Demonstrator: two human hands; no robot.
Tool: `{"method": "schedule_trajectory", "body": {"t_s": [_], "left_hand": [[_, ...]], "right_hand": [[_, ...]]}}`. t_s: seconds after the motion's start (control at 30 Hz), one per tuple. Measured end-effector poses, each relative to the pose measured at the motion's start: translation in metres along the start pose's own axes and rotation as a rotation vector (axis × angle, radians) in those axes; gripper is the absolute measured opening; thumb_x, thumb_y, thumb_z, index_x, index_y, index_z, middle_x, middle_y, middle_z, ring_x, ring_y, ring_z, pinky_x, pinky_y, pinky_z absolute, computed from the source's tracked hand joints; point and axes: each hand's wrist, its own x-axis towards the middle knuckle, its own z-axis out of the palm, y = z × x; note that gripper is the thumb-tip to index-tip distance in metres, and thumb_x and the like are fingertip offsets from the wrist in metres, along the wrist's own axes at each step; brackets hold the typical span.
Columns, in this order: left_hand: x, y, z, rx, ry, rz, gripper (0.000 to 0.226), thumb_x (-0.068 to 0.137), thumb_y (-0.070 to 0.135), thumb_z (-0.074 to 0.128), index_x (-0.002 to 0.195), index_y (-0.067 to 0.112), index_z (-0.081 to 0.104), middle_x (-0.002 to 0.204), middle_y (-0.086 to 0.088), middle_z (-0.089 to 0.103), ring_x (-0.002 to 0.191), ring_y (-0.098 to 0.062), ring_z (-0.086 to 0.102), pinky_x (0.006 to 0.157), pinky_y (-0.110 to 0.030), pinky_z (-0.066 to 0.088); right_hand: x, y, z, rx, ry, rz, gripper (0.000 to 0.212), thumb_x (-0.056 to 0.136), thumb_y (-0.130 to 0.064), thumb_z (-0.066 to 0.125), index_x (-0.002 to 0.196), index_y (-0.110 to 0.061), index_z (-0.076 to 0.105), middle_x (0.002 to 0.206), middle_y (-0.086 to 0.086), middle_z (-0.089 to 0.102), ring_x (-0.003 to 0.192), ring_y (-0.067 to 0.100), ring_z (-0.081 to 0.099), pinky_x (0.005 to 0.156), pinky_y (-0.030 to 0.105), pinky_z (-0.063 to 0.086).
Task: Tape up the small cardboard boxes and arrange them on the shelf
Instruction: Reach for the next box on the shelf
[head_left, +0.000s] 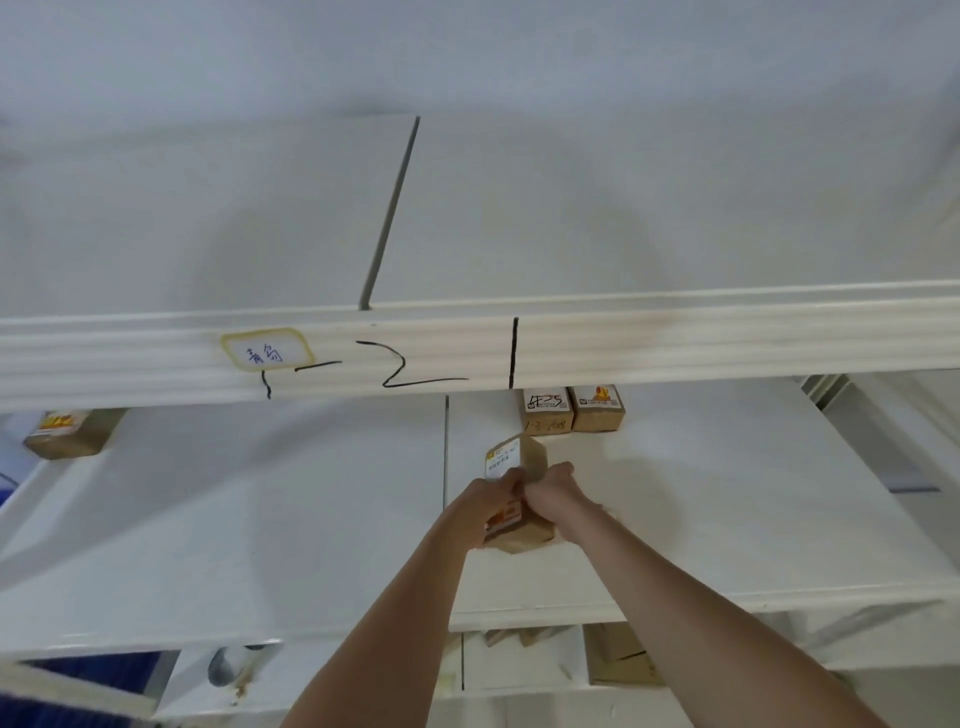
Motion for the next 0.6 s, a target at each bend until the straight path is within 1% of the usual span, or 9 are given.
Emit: {"method": "schedule_trajectory", "body": {"t_s": [0.07,0.13,0.17,0.23,0.33,0.37,0.43,0.53,0.6], "left_hand": [[-0.001,-0.003,0.004,0.001,0.064,0.027,0.057,0.093,0.061,0.055,0.124,0.013,0.054,0.112,-0.006,0.064,0.102,-0.024,0.06,0.082,-0.035,0.049],[0.002,-0.007,0.009,-0.142,0.093,0.1,0.051,0.099,0.045,0.055,0.14,0.016,0.048,0.136,-0.008,0.055,0.117,-0.026,0.053,0.094,-0.04,0.047],[0.002,-0.008,0.012,-0.232,0.083,0.131,0.046,0.102,0.037,0.053,0.144,0.018,0.047,0.139,-0.007,0.055,0.115,-0.024,0.053,0.095,-0.04,0.047],[-0.001,-0.008,0.017,-0.31,0.047,0.144,0.038,0.104,0.032,0.047,0.14,0.018,0.049,0.128,-0.009,0.061,0.108,-0.023,0.058,0.091,-0.039,0.052],[-0.002,-0.015,0.015,-0.229,0.04,0.097,0.032,0.098,0.044,0.056,0.117,0.019,0.051,0.108,-0.007,0.065,0.098,-0.024,0.063,0.087,-0.04,0.054],[0.0,-0.019,0.012,-0.182,0.057,0.098,0.031,0.095,0.045,0.06,0.111,0.021,0.05,0.104,-0.006,0.065,0.095,-0.023,0.062,0.086,-0.039,0.054],[0.004,-0.029,0.005,-0.085,0.094,0.119,0.028,0.097,0.04,0.06,0.114,0.018,0.053,0.105,-0.005,0.065,0.097,-0.023,0.063,0.089,-0.038,0.055],[0.008,-0.037,-0.004,0.049,0.186,0.16,0.028,0.102,0.029,0.053,0.121,0.009,0.058,0.111,-0.01,0.067,0.101,-0.025,0.065,0.091,-0.037,0.057],[0.008,-0.038,-0.006,0.109,0.213,0.166,0.026,0.103,0.028,0.052,0.119,0.008,0.059,0.112,-0.011,0.067,0.102,-0.026,0.066,0.09,-0.036,0.057]], "right_hand": [[-0.001,0.002,-0.001,-0.124,0.149,-0.023,0.078,0.085,-0.038,0.075,0.144,-0.006,0.035,0.133,0.013,0.053,0.117,0.033,0.057,0.085,0.037,0.053],[-0.003,0.004,-0.003,-0.229,0.214,-0.044,0.077,0.081,-0.043,0.08,0.139,-0.01,0.041,0.137,0.013,0.045,0.126,0.034,0.049,0.093,0.041,0.046],[-0.005,0.005,-0.003,-0.26,0.208,-0.065,0.078,0.081,-0.043,0.081,0.139,-0.012,0.04,0.137,0.013,0.043,0.127,0.034,0.046,0.092,0.041,0.043],[-0.01,0.008,-0.001,-0.284,0.137,-0.122,0.066,0.086,-0.036,0.076,0.136,-0.013,0.039,0.134,0.011,0.045,0.125,0.032,0.049,0.092,0.04,0.044],[-0.014,0.013,-0.003,-0.156,-0.03,-0.233,0.037,0.098,-0.016,0.053,0.134,-0.012,0.051,0.121,0.008,0.059,0.106,0.026,0.06,0.084,0.035,0.051],[-0.016,0.015,-0.007,-0.096,-0.077,-0.256,0.036,0.098,-0.008,0.047,0.133,-0.013,0.057,0.117,0.008,0.063,0.101,0.025,0.062,0.08,0.034,0.053],[-0.019,0.02,-0.015,-0.024,-0.11,-0.232,0.04,0.096,0.0,0.044,0.131,-0.014,0.059,0.12,0.009,0.062,0.101,0.026,0.064,0.081,0.035,0.058],[-0.021,0.033,-0.021,-0.125,-0.065,-0.131,0.046,0.1,-0.009,0.05,0.145,-0.014,0.043,0.12,0.006,0.053,0.103,0.024,0.06,0.094,0.041,0.058],[-0.02,0.039,-0.02,-0.152,-0.073,-0.081,0.041,0.101,-0.015,0.054,0.141,-0.008,0.047,0.117,0.009,0.058,0.104,0.027,0.064,0.092,0.042,0.06]]}}
